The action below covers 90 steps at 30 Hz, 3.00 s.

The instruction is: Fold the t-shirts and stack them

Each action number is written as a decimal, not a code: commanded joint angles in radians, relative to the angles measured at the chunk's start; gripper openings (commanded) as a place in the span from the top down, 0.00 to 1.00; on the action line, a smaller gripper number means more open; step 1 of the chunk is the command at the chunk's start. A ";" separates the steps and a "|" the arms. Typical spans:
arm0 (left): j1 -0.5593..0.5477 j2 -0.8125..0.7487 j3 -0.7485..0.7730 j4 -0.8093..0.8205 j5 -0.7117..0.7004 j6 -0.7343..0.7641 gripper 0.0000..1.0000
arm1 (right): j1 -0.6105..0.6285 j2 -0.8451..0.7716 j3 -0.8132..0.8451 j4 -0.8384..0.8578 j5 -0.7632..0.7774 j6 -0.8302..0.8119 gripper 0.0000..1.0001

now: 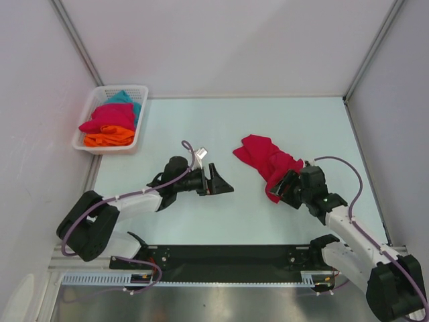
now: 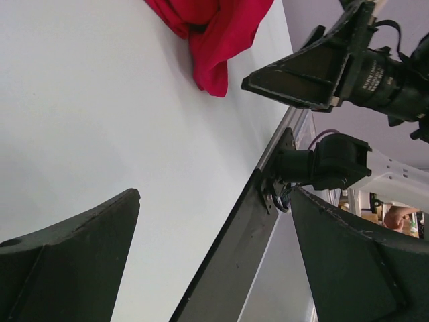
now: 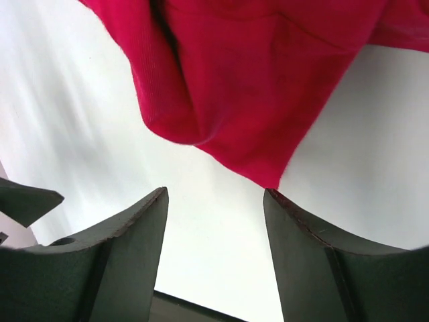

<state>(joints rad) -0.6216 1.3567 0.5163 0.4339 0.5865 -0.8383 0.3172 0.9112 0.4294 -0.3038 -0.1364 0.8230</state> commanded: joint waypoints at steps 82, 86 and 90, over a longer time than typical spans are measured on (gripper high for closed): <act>-0.139 0.091 0.149 -0.048 -0.068 0.048 0.00 | -0.105 -0.083 0.758 -0.471 0.218 -0.286 1.00; -0.107 0.061 0.189 -0.101 -0.112 0.103 0.00 | -0.124 -0.084 0.755 -0.455 0.215 -0.297 1.00; -0.032 0.142 0.366 -0.188 -0.156 0.220 0.00 | -0.130 -0.078 0.773 -0.494 0.204 -0.305 1.00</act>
<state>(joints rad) -0.7238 1.4673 0.6991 0.3069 0.4881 -0.7589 0.1963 0.8482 1.1652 -0.8360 0.0986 0.5312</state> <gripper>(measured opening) 0.994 0.021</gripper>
